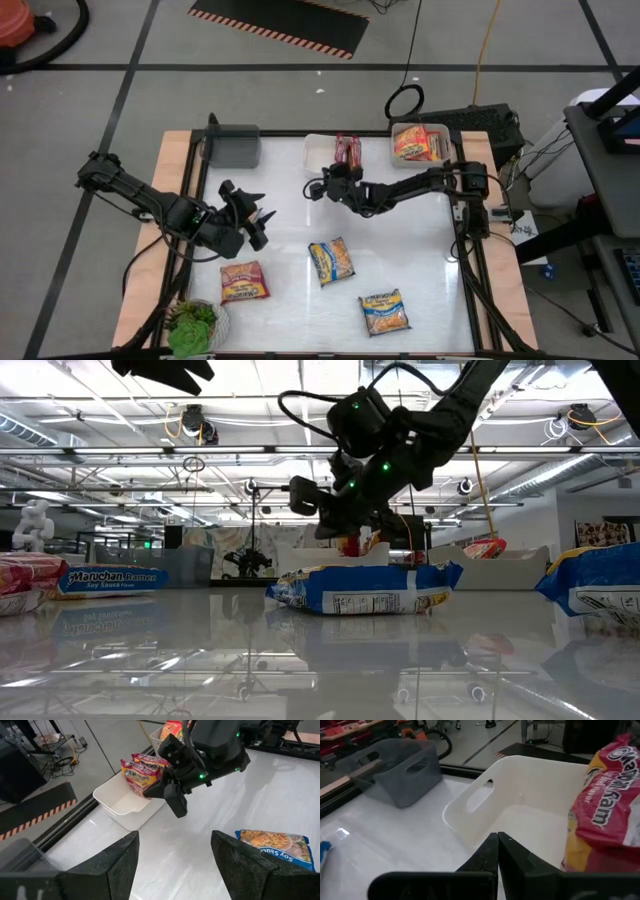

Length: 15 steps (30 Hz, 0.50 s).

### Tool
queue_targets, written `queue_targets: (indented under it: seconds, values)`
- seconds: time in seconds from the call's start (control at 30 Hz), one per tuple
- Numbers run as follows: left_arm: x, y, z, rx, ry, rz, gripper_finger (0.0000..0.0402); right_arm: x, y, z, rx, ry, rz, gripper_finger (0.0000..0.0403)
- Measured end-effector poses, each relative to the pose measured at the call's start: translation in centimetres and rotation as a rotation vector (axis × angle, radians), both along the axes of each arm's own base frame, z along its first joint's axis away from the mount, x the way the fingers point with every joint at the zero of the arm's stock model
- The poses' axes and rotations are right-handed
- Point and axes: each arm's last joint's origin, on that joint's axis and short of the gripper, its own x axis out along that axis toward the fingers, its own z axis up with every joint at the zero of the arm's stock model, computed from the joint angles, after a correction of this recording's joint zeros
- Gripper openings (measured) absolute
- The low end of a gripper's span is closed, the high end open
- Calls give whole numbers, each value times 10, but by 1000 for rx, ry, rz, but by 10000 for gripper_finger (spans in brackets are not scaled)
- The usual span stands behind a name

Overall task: Sort Maruchan noodles
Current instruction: Put the right red noodle pack into the white bin

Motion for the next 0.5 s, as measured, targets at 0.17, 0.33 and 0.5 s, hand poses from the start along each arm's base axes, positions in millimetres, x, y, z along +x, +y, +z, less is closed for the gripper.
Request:
queue_targets:
  seconds: [0.17,0.33,0.5]
  values:
    - [0,0,0,-4,-3,2,253,-5,-9,-5,25,31,-46,0]
    - [0,0,0,-4,-3,2,253,-7,-14,-5,-5,59,-90,0]
    - [0,0,0,-3,-2,2,253,-9,-20,-5,-14,79,-102,0]
